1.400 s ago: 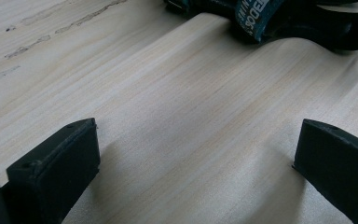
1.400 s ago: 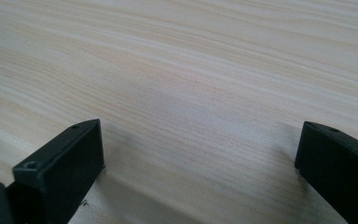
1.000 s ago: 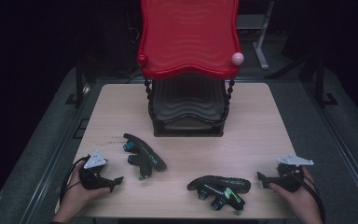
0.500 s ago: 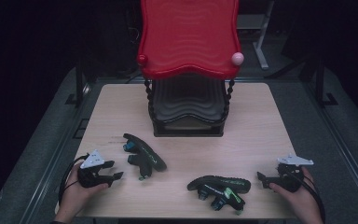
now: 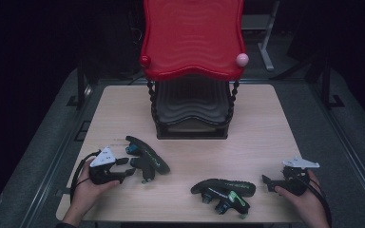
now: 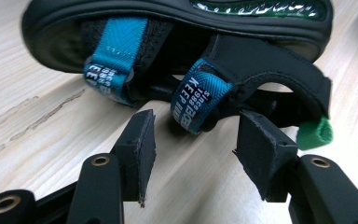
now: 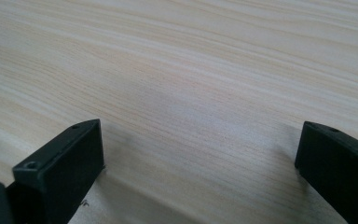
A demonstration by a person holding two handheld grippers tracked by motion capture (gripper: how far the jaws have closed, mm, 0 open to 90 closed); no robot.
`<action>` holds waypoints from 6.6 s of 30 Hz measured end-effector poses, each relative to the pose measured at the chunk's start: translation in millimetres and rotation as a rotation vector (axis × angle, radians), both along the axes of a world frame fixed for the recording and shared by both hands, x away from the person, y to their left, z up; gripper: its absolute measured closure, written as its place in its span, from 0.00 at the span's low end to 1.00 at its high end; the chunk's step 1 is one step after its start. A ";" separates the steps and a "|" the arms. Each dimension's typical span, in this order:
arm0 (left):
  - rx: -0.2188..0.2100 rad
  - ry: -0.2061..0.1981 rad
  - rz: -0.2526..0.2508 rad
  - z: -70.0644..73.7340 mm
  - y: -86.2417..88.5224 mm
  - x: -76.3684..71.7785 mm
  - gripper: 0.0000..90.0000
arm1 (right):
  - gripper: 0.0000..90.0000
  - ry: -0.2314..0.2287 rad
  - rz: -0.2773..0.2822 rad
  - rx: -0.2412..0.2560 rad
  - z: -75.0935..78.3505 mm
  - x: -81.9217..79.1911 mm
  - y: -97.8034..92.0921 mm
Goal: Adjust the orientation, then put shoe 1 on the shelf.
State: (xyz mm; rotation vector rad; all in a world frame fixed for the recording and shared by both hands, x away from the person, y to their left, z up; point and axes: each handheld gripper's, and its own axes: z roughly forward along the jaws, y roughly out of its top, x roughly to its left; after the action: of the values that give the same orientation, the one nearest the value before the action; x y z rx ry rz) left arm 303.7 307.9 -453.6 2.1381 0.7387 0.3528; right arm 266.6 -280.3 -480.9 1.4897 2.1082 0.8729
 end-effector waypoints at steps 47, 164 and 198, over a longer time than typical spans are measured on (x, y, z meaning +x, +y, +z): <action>-0.129 0.001 -0.038 30.5 16.9 0.7 0.79 | 0.01 0.000 0.000 0.001 0.0 0.0 0.0; -0.143 0.133 -0.259 21.8 -58.2 28.7 0.62 | 0.01 0.000 0.002 0.000 0.0 0.1 0.0; -0.244 0.053 -0.327 75.3 -78.3 16.1 0.76 | 0.01 0.000 0.002 0.000 0.0 0.2 0.0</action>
State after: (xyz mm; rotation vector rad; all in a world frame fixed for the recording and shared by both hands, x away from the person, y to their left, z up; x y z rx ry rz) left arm 319.8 229.6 -378.3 1.9964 0.4245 0.0293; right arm 266.8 -280.3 -480.9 1.4881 2.1100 0.8740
